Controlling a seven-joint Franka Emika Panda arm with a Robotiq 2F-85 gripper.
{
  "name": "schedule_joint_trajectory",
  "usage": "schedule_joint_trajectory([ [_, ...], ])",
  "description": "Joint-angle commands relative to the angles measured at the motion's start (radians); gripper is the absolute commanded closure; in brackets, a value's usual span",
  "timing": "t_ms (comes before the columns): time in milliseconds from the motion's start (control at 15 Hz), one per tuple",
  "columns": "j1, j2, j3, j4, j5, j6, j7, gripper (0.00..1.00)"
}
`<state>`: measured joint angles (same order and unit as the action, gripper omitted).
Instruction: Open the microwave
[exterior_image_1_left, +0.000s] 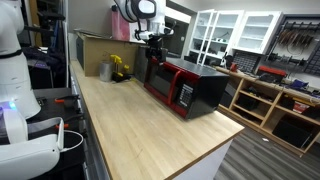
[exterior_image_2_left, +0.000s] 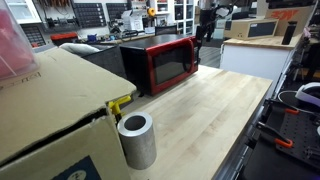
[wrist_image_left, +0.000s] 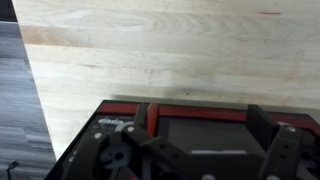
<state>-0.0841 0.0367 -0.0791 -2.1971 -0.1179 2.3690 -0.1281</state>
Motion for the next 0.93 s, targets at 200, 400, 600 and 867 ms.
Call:
schedule_joint_trajectory([
  [200,-0.005,0.161,-0.029,0.194,-0.125,0.009,0.044,0.0],
  [400,-0.017,0.229,-0.065,0.256,-0.197,0.029,0.043,0.0],
  [600,-0.027,0.288,-0.091,0.294,-0.227,0.039,0.047,0.0],
  [867,-0.043,0.34,-0.081,0.339,-0.171,0.006,0.018,0.0],
])
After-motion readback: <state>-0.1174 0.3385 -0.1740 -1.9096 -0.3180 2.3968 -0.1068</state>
